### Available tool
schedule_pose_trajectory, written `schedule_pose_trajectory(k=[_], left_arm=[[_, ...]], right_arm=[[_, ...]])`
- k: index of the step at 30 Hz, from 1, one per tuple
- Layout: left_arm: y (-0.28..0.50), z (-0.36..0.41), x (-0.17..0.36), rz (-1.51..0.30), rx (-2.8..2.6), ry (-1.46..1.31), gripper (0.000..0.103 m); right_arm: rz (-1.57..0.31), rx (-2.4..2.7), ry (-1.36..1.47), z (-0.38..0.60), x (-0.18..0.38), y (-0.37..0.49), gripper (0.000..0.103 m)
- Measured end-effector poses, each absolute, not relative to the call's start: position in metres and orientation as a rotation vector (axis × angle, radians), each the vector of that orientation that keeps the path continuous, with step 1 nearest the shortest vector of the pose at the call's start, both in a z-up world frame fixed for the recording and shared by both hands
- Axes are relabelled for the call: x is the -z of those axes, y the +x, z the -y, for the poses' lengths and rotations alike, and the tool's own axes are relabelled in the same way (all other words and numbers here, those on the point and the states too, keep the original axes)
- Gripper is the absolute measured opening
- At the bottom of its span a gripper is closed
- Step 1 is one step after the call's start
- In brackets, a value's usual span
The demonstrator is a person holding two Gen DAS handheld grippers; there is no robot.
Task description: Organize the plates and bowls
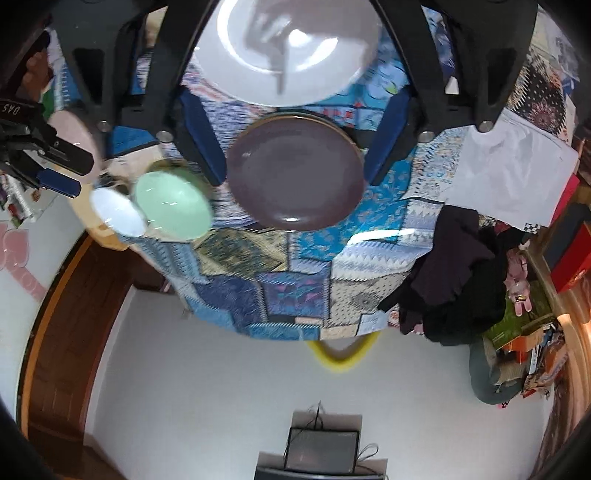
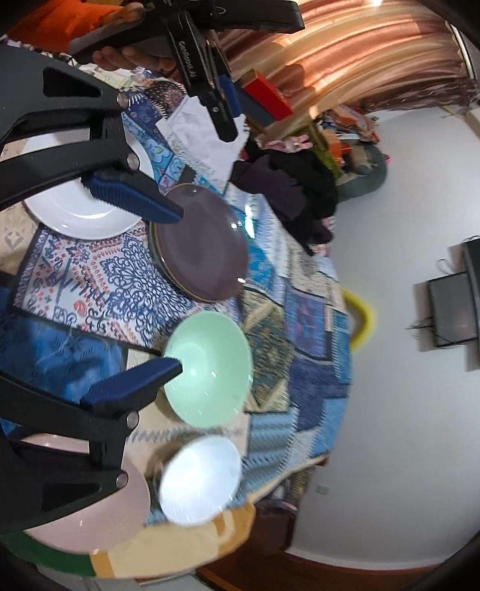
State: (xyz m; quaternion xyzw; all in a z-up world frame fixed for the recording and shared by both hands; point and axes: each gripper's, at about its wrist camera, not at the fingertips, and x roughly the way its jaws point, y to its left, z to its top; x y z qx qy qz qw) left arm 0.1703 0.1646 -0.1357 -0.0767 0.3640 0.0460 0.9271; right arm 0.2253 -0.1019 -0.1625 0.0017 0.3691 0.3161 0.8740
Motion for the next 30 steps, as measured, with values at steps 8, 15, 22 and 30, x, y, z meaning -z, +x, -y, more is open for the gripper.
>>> schedule_pose_trajectory(k=[8,15,22,30], left_arm=[[0.206,-0.219,0.174,-0.850,-0.099,-0.195,0.054],[0.235,-0.253,0.210,-0.938,-0.054,-0.264,0.037],[0.261,-0.269,0.239,-0.981,-0.034,-0.272,0.036],[0.281,-0.267,0.256,-1.002,-0.002,-0.262,0.034]], right_arm=[[-0.887,-0.693,-0.021,0.065,0.195,0.253,0.046],[-1.002,-0.687,-0.047,0.039,0.228,0.270,0.030],[-1.031,-0.655,-0.072,0.020,0.243,0.283,0.026],[-1.049,-0.624,-0.049,0.010,0.253,0.293,0.024]])
